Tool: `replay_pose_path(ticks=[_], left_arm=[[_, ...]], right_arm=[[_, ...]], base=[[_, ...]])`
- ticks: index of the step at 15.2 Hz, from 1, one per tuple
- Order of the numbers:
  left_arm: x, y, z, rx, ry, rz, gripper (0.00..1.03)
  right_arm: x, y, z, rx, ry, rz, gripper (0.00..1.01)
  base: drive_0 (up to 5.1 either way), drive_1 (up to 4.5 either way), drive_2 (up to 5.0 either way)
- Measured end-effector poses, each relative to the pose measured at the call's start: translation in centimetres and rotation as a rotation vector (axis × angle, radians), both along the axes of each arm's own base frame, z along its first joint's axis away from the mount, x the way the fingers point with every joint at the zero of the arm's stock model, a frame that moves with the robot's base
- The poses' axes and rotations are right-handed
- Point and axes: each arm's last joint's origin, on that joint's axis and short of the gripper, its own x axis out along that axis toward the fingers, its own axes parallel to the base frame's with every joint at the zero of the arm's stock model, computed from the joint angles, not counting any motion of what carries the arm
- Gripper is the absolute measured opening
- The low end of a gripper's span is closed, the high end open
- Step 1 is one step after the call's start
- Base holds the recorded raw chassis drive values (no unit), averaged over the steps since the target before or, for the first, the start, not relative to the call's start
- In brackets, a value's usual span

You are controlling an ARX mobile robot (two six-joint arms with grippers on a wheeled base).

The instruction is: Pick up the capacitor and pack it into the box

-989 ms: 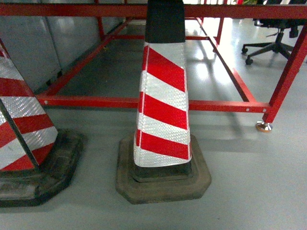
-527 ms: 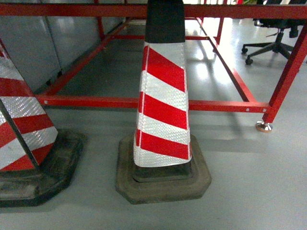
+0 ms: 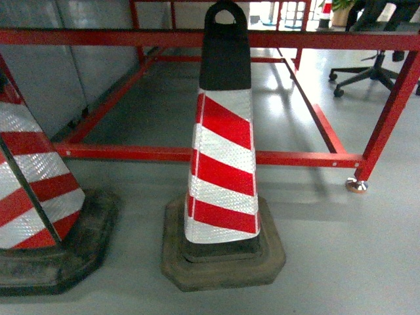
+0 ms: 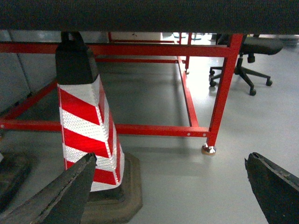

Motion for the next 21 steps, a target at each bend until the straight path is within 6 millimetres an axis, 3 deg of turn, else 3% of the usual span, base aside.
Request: replay_pose_path(ticks=[21], left_arm=[[0.00, -0.01, 0.06, 0.000, -0.006, -0.004, 0.44]], right_arm=[[0.00, -0.01, 0.04, -0.001, -0.005, -0.002, 0.98]], base=[[0.0, 0.00, 0.0]])
